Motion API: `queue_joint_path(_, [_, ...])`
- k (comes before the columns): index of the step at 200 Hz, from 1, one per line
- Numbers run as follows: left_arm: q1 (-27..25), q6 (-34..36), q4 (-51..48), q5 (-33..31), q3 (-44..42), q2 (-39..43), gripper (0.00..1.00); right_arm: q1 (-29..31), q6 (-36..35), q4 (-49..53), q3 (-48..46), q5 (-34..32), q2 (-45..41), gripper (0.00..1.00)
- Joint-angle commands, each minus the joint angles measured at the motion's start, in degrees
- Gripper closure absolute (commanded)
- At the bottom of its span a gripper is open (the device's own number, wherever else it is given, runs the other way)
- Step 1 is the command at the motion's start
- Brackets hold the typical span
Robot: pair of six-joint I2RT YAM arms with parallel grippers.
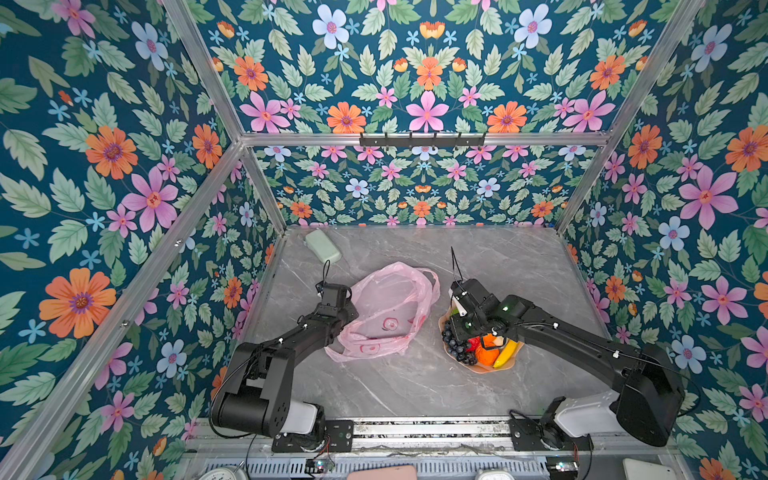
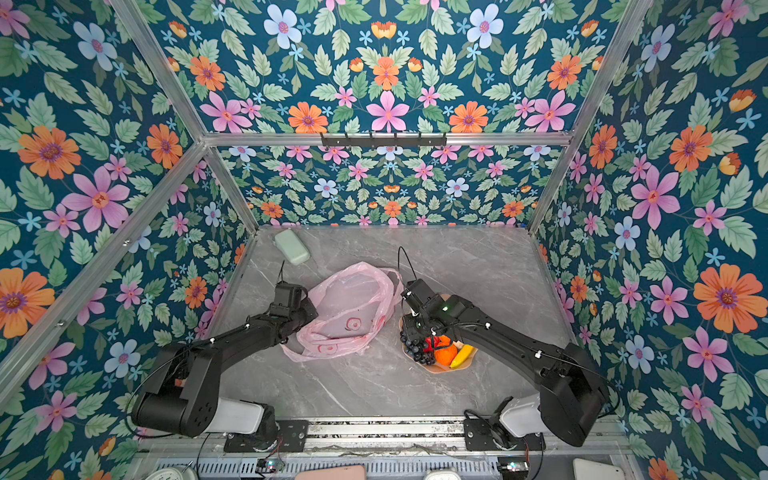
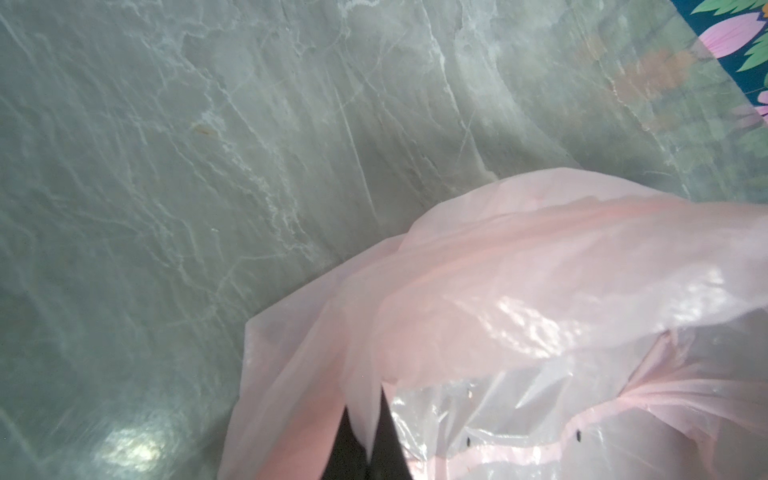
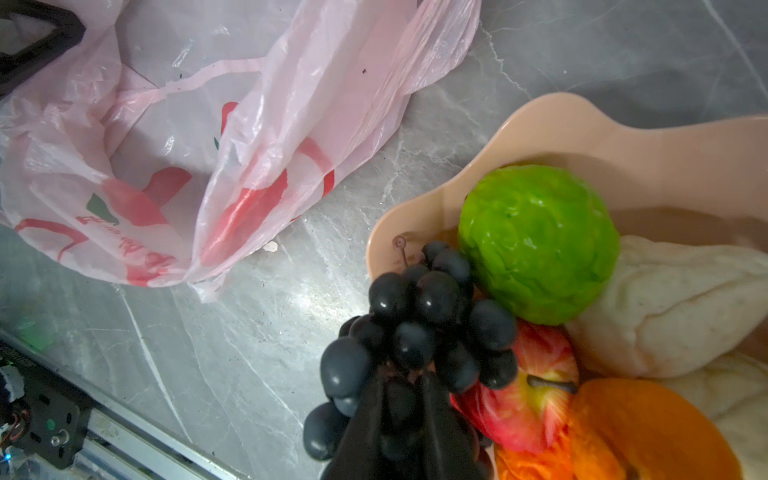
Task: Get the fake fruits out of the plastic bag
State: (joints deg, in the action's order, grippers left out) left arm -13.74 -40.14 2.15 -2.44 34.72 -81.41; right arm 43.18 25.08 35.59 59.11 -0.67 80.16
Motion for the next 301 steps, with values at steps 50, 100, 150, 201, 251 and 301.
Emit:
queue_joint_path(50, [0.0, 0.6, -0.2, -0.4, -0.5, 0.3, 1.0, -0.5, 2.3, -1.3, -0.1, -3.1, 2.3, 0.78])
queue_joint_path(100, [0.0, 0.6, -0.3, -0.4, -0.5, 0.5, 1.0, -0.6, 2.3, -0.8, -0.1, -3.6, 1.9, 0.65])
queue_joint_path(150, [0.0, 0.7, -0.5, 0.0, 0.1, 0.4, 1.0, -0.6, 1.8, 0.3, 0.2, -4.1, 0.2, 0.5])
queue_joint_path(201, [0.0, 1.0, -1.3, 0.9, 4.0, -0.7, 1.0, -2.3, 1.7, 2.9, 1.4, -4.3, -5.3, 0.36])
queue_joint_path(251, [-0.1, 0.2, -0.3, 1.6, 14.6, -4.3, 1.0, -9.0, 4.1, 2.7, -3.0, -6.1, -15.9, 0.31])
queue_joint_path(301, [-3.3, 1.4, -0.7, 4.2, 33.7, -16.8, 1.0, -20.1, 12.7, 4.5, -10.1, -3.6, -22.9, 0.29])
